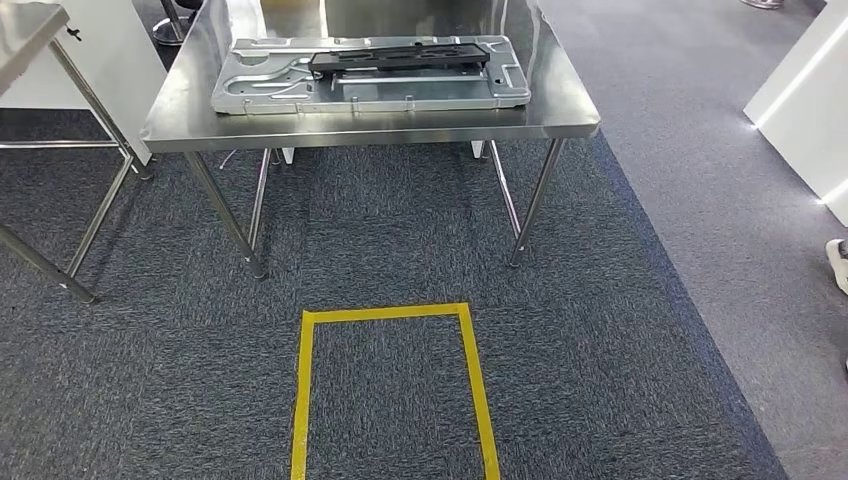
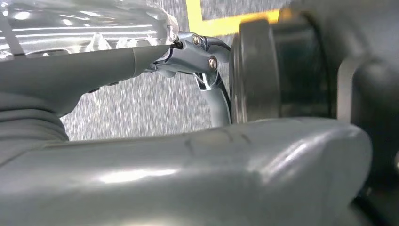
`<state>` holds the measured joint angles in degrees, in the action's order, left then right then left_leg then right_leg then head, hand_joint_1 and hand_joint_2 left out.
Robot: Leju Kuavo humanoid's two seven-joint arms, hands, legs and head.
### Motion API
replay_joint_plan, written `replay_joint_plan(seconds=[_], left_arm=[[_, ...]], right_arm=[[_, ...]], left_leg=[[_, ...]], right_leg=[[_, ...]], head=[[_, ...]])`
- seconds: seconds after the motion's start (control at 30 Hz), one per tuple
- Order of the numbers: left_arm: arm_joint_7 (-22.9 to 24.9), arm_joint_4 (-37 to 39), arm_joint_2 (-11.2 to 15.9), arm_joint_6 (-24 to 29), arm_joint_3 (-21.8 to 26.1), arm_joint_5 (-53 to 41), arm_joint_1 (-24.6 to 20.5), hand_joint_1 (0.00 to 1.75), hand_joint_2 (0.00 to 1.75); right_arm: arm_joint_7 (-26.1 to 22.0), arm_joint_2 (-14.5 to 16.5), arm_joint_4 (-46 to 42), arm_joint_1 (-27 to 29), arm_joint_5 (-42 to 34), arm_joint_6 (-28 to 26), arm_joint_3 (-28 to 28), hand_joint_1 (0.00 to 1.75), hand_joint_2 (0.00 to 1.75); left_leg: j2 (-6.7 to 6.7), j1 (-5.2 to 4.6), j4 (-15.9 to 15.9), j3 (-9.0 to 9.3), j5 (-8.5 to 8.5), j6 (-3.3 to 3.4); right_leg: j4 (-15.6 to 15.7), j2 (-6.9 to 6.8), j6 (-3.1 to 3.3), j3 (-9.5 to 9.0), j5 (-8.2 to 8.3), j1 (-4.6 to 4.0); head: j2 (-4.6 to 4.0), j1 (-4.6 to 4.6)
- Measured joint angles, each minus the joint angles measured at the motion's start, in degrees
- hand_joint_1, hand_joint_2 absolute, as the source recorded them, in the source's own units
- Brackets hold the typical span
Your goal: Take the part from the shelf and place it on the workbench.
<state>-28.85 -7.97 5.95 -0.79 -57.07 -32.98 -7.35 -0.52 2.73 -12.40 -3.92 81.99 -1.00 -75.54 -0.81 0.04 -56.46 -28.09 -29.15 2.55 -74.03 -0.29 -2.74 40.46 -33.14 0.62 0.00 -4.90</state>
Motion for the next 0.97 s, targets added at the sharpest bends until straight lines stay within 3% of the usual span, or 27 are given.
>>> replay_joint_plan(seconds=[0.03, 0.1, 0.17, 0.27, 0.4, 0.67, 0.9, 0.93, 0.97], left_arm=[[0.19, 0.0, -0.01, 0.02, -0.01, 0.0, 0.09, 0.0, 0.0], [0.45, -0.01, -0.07, 0.06, -0.03, 0.0, 0.17, 0.0, 0.0], [0.68, -0.01, -0.17, 0.08, -0.07, 0.0, 0.11, 0.0, 0.0], [1.26, 0.01, -0.19, 0.25, -0.09, 0.0, -0.02, 0.0, 0.0], [2.09, 0.02, -0.18, 0.78, -0.38, 0.0, -0.05, 0.0, 1.75], [2.36, 0.02, -0.18, 1.57, -0.69, 0.0, 0.03, 0.0, 1.75], [3.04, -0.02, -0.19, 2.31, 0.1, 0.15, 0.4, 0.0, 1.75], [3.33, -0.08, -0.2, 2.32, 0.81, 0.17, 0.57, 0.0, 1.31], [3.48, -0.1, -0.21, 2.32, 1.2, 0.17, 0.65, 0.0, 1.16]], right_arm=[[0.14, 0.0, 0.02, 0.05, -0.14, 0.33, 0.0, 0.0, 0.87], [0.76, -0.07, 0.05, 0.06, -0.36, 0.86, 0.0, 0.0, 1.75], [1.59, -0.2, 0.06, 0.0, -0.52, 1.16, 0.0, 0.0, 1.75], [2.85, -0.26, 0.07, 0.0, -0.67, 0.97, 0.0, 0.0, 1.75], [3.95, -0.26, 0.07, -0.1, -0.96, 0.73, -0.1, 0.0, 1.75], [3.11, -0.26, 0.09, -0.4, -1.3, 0.5, -0.42, 0.0, 1.75], [2.52, -0.26, 0.09, -0.06, -3.24, -0.03, 0.72, 0.0, 1.75], [2.49, -0.26, 0.08, 0.1, -4.16, -0.03, 1.55, 0.0, 1.75], [2.46, -0.26, 0.07, 0.18, -4.62, -0.03, 2.0, 0.0, 1.75]], left_leg=[[0.02, -0.02, -0.09, -0.26, 0.2, -0.07], [0.06, -0.07, -0.19, -0.53, 0.4, -0.27], [0.05, -0.22, -0.38, -0.89, 0.57, -0.66], [-0.01, -0.44, -0.68, -1.54, 0.74, -0.97], [0.01, -0.36, -0.5, -1.58, 1.04, -1.31], [0.06, -0.12, -0.37, -1.6, 1.45, -1.95], [0.06, -0.06, -0.38, -1.64, 1.57, -2.06], [0.06, -0.06, -0.38, -1.64, 1.58, -2.05], [0.06, -0.06, -0.38, -1.64, 1.58, -2.04]], right_leg=[[1.97, 0.01, 0.13, -1.74, 1.13, 0.01], [9.92, 0.08, 0.85, -6.97, 4.32, -0.17], [15.64, 0.15, 1.65, -10.07, 5.58, -0.51], [17.28, 0.16, 1.87, -10.23, 5.37, -0.55], [17.2, 0.12, 2.11, -10.13, 5.45, -0.66], [17.02, 0.0, 2.7, -10.07, 5.67, -0.89], [17.0, 0.01, 2.71, -10.05, 5.83, -0.86], [17.0, 0.01, 2.69, -10.05, 5.84, -0.84], [17.0, 0.01, 2.69, -10.05, 5.84, -0.83]], head=[[0.0, 0.0], [0.0, 0.01], [0.0, 0.01], [0.0, 0.0], [0.0, 0.0], [0.0, 0.0], [0.0, 0.0], [0.0, 0.0], [0.0, 0.0]])
